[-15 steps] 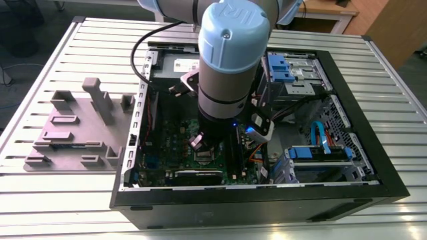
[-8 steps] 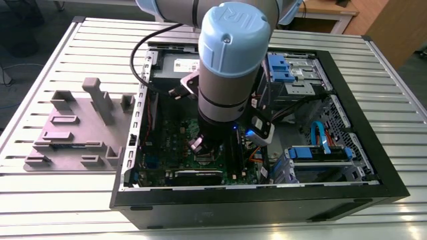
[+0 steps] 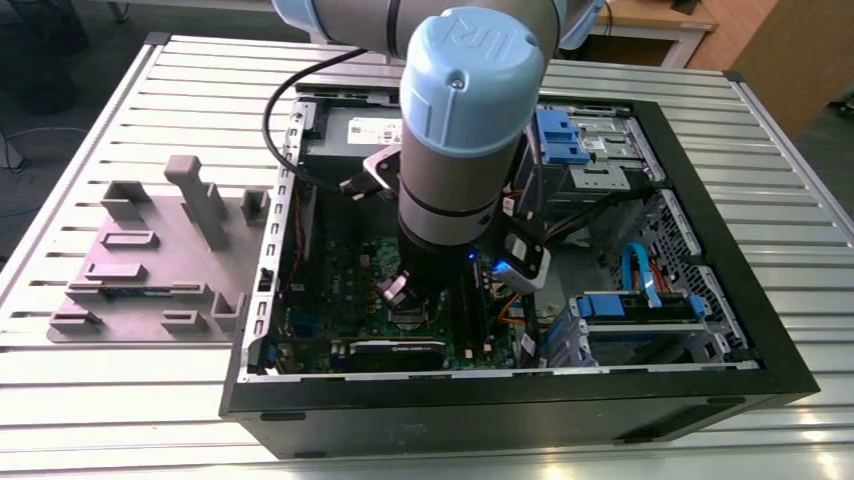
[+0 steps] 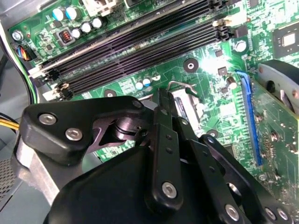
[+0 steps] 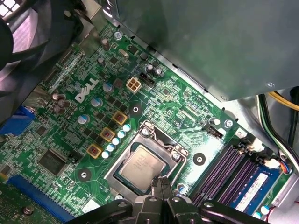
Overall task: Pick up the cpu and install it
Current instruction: 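Install the first cpu locking lever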
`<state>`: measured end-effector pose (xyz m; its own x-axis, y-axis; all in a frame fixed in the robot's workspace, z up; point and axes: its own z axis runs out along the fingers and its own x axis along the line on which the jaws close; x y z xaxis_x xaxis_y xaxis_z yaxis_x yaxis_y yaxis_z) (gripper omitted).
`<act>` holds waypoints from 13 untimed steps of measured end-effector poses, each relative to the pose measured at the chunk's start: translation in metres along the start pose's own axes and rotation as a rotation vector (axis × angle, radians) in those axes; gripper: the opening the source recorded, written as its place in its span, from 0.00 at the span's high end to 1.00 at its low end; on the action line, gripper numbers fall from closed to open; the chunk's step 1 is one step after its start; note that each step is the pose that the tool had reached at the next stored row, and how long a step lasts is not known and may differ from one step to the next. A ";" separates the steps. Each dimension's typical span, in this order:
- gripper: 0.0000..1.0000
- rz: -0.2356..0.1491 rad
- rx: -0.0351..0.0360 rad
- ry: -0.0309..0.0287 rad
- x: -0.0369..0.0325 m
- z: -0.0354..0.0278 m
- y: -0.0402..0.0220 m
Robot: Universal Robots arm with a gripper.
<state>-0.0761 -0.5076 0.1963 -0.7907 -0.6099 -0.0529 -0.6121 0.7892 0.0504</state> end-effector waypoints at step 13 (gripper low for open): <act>0.89 0.000 -0.0008 -0.0004 -0.0017 0.0046 -0.0018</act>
<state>-0.0736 -0.5077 0.1917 -0.7907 -0.6099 -0.0532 -0.6121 0.7891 0.0513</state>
